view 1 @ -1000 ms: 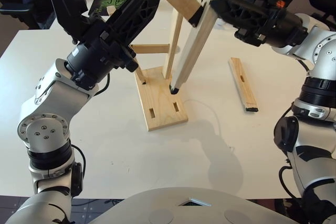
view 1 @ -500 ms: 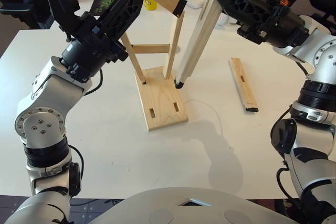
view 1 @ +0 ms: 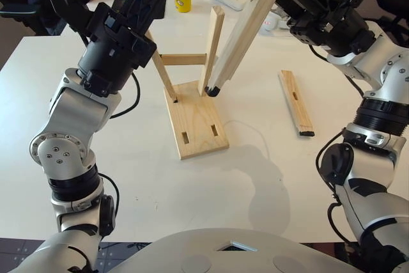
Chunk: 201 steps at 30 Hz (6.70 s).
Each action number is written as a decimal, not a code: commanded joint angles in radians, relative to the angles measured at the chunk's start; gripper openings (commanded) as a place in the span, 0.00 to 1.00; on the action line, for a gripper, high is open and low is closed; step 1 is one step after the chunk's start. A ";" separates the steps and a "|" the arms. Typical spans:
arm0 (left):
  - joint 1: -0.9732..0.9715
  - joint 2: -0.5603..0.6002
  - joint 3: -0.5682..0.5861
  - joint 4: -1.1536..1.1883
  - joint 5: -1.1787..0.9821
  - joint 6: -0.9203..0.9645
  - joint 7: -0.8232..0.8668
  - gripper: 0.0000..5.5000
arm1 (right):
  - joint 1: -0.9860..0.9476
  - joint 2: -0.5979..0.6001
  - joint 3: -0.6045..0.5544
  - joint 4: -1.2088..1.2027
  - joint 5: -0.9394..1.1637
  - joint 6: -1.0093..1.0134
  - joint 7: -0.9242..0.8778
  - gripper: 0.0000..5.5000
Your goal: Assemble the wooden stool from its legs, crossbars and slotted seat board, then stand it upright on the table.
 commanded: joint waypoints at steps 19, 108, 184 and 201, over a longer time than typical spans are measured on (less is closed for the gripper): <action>-0.005 -0.035 -0.077 -0.034 -0.005 0.001 0.012 0.08 | -0.007 0.014 0.019 -0.032 0.038 -0.016 -0.027 0.37; 0.242 0.102 -0.044 0.031 0.169 0.086 -0.244 0.32 | -0.051 -0.040 0.056 0.057 -0.019 -0.103 0.032 0.37; -0.214 -0.316 0.103 0.221 0.156 -0.274 0.008 0.00 | 0.065 0.154 0.118 -0.140 0.140 -0.219 -0.251 0.37; -0.132 -0.148 0.134 0.236 0.211 -0.160 -0.007 0.00 | -0.153 0.197 -0.028 0.147 -0.094 -0.594 -0.429 0.37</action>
